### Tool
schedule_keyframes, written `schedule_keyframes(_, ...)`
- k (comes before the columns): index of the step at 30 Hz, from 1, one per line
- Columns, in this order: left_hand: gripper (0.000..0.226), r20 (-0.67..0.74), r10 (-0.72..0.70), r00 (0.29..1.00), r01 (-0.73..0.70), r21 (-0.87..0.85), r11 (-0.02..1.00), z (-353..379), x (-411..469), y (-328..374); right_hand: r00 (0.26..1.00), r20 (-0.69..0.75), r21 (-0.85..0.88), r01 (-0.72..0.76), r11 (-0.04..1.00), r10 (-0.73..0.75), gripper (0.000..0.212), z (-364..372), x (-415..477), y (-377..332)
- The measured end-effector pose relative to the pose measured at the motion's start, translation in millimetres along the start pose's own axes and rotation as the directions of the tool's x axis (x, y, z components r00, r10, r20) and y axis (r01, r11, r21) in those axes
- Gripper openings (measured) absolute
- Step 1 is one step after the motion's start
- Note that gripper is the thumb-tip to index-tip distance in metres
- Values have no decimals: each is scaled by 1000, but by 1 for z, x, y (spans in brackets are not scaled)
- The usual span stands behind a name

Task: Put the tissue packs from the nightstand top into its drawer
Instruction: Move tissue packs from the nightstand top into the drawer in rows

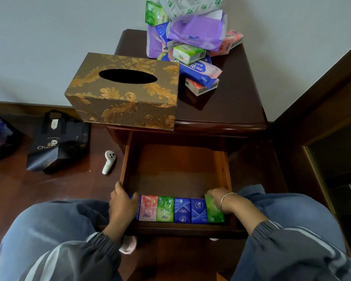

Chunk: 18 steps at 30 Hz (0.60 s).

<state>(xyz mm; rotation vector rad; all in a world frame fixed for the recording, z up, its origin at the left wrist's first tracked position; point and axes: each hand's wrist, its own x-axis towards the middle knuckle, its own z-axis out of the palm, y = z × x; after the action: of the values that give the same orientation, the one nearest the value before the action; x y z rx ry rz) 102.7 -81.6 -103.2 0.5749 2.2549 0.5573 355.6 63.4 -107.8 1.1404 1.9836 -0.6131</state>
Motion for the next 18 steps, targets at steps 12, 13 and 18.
schedule_keyframes(12, 63, 7, 33, 999, -33, 1, 999, 0, 0, -3, 996, -65, -205, 39, 978, -53, 38, 13, 5, -8)
schedule_keyframes(13, 63, 13, 34, 999, -34, 3, 999, -1, 0, -4, 997, -67, -187, 35, 982, -48, 37, 14, 6, -8)
schedule_keyframes(18, 60, 29, 48, 998, -48, 9, 999, -2, 1, -4, 999, -27, -168, 35, 985, -41, 37, 15, 13, -3)
